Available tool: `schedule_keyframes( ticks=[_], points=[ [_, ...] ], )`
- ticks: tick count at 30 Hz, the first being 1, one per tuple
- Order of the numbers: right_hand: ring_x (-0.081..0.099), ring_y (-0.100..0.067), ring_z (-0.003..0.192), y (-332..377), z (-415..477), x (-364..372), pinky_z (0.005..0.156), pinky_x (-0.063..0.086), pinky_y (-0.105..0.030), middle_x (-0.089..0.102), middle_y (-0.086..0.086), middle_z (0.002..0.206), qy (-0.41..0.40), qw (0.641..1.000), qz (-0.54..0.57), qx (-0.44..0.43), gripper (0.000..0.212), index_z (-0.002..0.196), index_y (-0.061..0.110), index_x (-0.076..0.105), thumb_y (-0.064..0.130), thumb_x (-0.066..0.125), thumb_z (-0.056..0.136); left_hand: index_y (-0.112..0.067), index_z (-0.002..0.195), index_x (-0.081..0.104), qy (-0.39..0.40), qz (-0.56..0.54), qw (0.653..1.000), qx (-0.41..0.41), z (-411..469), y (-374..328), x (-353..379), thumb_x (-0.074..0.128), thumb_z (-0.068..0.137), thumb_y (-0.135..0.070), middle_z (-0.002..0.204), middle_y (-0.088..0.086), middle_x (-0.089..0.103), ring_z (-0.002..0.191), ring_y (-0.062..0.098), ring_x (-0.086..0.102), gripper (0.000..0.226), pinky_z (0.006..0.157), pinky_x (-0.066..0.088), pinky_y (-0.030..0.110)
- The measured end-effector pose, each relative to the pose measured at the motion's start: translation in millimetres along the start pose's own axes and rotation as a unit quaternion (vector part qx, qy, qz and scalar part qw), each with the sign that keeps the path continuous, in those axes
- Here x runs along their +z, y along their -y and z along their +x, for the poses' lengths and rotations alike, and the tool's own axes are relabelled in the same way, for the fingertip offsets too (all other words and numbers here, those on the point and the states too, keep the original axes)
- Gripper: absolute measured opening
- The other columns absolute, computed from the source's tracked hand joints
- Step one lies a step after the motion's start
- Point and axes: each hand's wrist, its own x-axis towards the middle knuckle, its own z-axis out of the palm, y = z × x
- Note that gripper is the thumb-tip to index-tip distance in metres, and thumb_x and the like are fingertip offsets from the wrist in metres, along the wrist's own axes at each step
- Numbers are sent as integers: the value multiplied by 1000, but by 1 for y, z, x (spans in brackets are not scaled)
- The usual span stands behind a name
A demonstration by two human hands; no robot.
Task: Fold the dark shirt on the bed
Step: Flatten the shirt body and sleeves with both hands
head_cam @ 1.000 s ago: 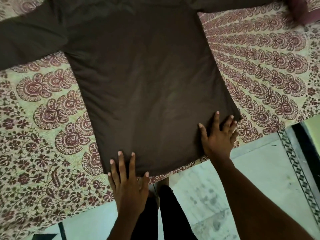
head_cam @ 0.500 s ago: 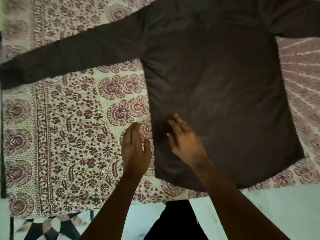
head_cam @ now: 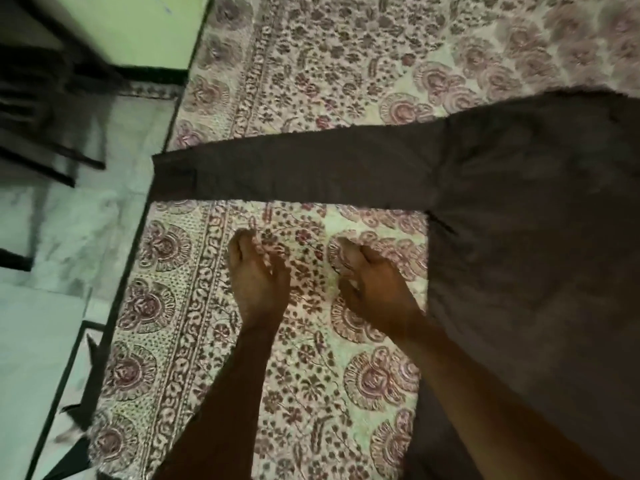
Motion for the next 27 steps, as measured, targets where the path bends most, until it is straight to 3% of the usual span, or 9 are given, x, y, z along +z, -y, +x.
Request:
schedule_keyframes(
  ticks=[4,7,9,11,15,18,22,25,27],
  points=[
    [56,-35,128,40,66,16,106,48,-49,55,-17,145,28,999,25,12,66,159,15,33,37,46,98,-1,135,53,-89,-41,989,-112,73,27,-15,59,87,-8,140,27,46,127,43,47,49,97,42,38],
    [52,-35,131,63,117,29,109,45,-44,56,-23,144,4,999,32,-27,61,153,7,45,29,54,97,-11,139,58,-120,-71,963,-231,120,40,-21,71,90,-17,148,29,38,135,44,41,51,101,36,34],
    [51,-35,133,77,150,39,111,43,-43,55,-21,146,19,999,17,-26,54,149,8,50,25,58,98,-17,135,64,-140,-94,951,-259,146,46,-23,75,90,-31,148,25,38,137,39,39,48,106,35,29],
    [52,-33,132,85,174,47,109,45,-42,56,-16,144,42,999,-1,-5,50,147,11,53,24,58,99,-16,132,66,-130,-118,945,-275,167,50,-20,76,89,-27,152,21,34,140,34,35,45,103,31,21],
    [66,-33,113,90,203,52,94,56,-44,72,-15,120,-5,1000,1,24,41,133,7,65,26,61,98,-5,123,70,-141,-173,929,-297,193,58,-16,75,83,-13,137,18,55,122,30,60,41,95,47,22],
    [73,-23,102,93,214,42,92,58,-42,78,-8,108,2,987,111,115,40,121,13,72,45,60,101,-3,118,70,-155,-159,965,-137,184,46,-21,71,86,-6,132,12,57,117,25,62,31,94,58,32],
    [77,-21,94,100,225,13,89,62,-45,80,-3,100,15,879,385,281,75,108,20,76,86,58,76,-4,121,70,-1,-110,980,163,138,18,-13,63,92,-2,132,9,60,117,19,60,31,97,57,36],
    [74,-23,96,97,218,-2,79,64,-41,74,-3,103,-100,883,336,311,83,111,13,70,83,75,65,1,118,70,56,-116,961,246,108,5,0,62,87,9,124,14,69,112,19,61,33,101,52,29],
    [67,-24,100,86,202,-13,78,60,-34,65,-2,96,-134,922,225,284,58,103,6,62,53,85,77,1,121,70,48,-136,960,242,92,1,8,63,88,7,129,14,67,117,20,61,34,107,48,25]
  ],
)
